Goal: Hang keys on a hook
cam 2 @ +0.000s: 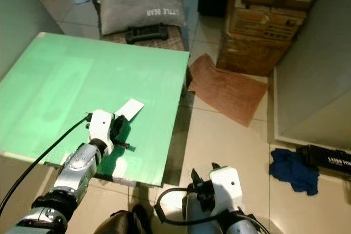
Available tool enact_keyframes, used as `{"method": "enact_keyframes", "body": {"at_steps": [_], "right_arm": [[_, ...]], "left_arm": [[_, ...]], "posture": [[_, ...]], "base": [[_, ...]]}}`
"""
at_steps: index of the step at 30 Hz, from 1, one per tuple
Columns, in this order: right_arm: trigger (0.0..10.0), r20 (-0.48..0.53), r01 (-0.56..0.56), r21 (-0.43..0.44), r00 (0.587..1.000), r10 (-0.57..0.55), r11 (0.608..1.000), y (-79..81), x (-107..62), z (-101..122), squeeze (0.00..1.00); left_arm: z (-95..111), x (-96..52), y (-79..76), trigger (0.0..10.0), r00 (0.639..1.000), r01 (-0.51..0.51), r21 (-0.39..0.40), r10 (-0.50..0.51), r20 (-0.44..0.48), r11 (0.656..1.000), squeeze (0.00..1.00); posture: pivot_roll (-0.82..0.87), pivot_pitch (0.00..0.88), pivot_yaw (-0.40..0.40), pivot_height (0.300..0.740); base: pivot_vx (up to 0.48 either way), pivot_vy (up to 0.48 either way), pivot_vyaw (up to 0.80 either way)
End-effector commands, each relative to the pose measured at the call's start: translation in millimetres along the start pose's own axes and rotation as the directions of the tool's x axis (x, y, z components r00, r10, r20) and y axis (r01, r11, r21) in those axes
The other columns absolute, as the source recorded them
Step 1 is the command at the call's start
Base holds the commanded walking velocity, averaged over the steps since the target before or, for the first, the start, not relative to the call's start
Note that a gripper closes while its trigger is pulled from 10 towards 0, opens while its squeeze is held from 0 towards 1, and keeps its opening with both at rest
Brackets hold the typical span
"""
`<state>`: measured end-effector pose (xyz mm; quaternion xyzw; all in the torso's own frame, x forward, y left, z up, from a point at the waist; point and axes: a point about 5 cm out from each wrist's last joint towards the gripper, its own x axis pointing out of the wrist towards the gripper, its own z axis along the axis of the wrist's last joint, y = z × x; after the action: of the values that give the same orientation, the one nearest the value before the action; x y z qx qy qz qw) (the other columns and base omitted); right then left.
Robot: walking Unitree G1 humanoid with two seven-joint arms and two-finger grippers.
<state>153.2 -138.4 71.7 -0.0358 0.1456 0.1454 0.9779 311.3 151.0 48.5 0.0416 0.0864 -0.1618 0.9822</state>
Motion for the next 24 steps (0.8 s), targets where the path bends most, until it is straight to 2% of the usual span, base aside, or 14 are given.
{"method": "enact_keyframes", "body": {"at_steps": [1, 2, 4, 5, 6, 7, 9, 10, 13, 14, 18, 19, 24], "right_arm": [[10.0, -0.02, -0.011, 0.018, 1.0, 0.012, 1.0, 3.2, -0.1, -6, 0.0], [10.0, -0.02, -0.011, 0.018, 1.0, 0.012, 1.0, 3.2, -0.1, -6, 0.0], [10.0, -0.019, -0.015, 0.017, 1.0, 0.016, 1.0, 4.1, 1.4, -7, 0.0], [10.0, -0.018, -0.018, 0.017, 1.0, 0.018, 1.0, 4.7, 1.8, -8, 0.0], [10.0, -0.017, -0.021, 0.018, 1.0, 0.022, 1.0, 6.0, 2.8, -9, 0.0], [10.0, -0.017, -0.022, 0.018, 1.0, 0.022, 1.0, 6.1, 3.0, -9, 0.0], [10.0, -0.017, -0.023, 0.019, 1.0, 0.023, 1.0, 6.3, 3.1, -10, 0.0], [10.0, -0.018, -0.026, 0.021, 0.999, 0.026, 0.999, 7.1, 3.7, -11, 0.0], [10.0, -0.018, -0.031, 0.023, 0.999, 0.031, 0.999, 8.4, 5.0, -12, 0.0], [10.0, -0.018, -0.036, 0.024, 0.999, 0.037, 0.999, 9.8, 6.3, -12, 0.0], [10.0, -0.017, -0.041, 0.024, 0.999, 0.042, 0.999, 11.0, 8.2, -12, 0.0], [10.0, -0.015, -0.044, 0.025, 0.999, 0.045, 0.999, 12.0, 9.9, -11, 0.0], [10.0, -0.012, -0.049, 0.03, 0.999, 0.05, 0.998, 13.4, 11.4, -12, 0.0]], "left_arm": [[-4, -8.7, -4.7, 0.0, 0.996, 0.085, 0.007, -0.084, -0.018, 0.996, 0.0], [-4, -8.7, -4.7, 0.0, 0.996, 0.085, 0.007, -0.084, -0.018, 0.996, 0.0], [-11, -19.7, -11.1, 0.0, 0.984, 0.173, 0.045, -0.17, -0.062, 0.984, 0.0], [-19, -26.5, -14.0, 0.0, 0.972, 0.213, 0.05, -0.207, -0.109, 0.976, 0.0], [-31, -41.3, -16.3, 0.0, 0.956, 0.253, 0.06, -0.241, -0.166, 0.966, 0.0], [-36, -47.6, -18.5, 0.0, 0.947, 0.278, 0.068, -0.261, -0.188, 0.958, 0.0], [-40, -52.6, -20.1, 0.0, 0.939, 0.295, 0.076, -0.274, -0.207, 0.953, 0.0], [-46, -60.0, -21.2, 0.0, 0.93, 0.304, 0.074, -0.278, -0.241, 0.95, 0.0], [-44, -64.3, -21.6, 0.0, 0.927, 0.304, 0.089, -0.273, -0.258, 0.948, 0.0], [-41, -65.3, -20.5, 10.0, 0.93, 0.297, 0.111, -0.26, -0.26, 0.948, 0.0], [-33, -64.5, -18.6, 10.0, 0.942, 0.275, 0.136, -0.238, -0.237, 0.952, 0.0], [-22, -62.6, -18.7, 10.0, 0.95, 0.274, 0.14, -0.246, -0.19, 0.951, 1.0], [-18, -66.3, -23.2, 10.0, 0.938, 0.316, 0.136, -0.287, -0.196, 0.939, 1.0]], "posture": [[-0.3, 0.231, 0.125, 0.74], [-0.3, 0.231, 0.125, 0.74], [-0.3, 0.225, 0.128, 0.74], [-0.29, 0.222, 0.132, 0.74], [-0.29, 0.219, 0.133, 0.74], [-0.28, 0.218, 0.134, 0.74], [-0.28, 0.217, 0.135, 0.74], [-0.28, 0.215, 0.135, 0.74], [-0.27, 0.21, 0.135, 0.74], [-0.27, 0.209, 0.134, 0.74], [-0.26, 0.207, 0.135, 0.74], [-0.26, 0.211, 0.137, 0.74], [-0.24, 0.217, 0.14, 0.74]], "base": [[0.0, 0.0, 0.0], [0.0, 0.0, 0.0], [0.0, 0.0, 0.0], [0.0, 0.0, 0.0], [0.0, 0.0, 0.0], [0.0, 0.0, 0.0], [0.0, 0.0, 0.0], [0.0, 0.0, 0.0], [0.0, 0.0, 0.0], [0.0, 0.0, 0.0], [0.0, 0.0, 0.0], [0.0, 0.0, 0.0], [0.0, 0.0, 0.0]]}}
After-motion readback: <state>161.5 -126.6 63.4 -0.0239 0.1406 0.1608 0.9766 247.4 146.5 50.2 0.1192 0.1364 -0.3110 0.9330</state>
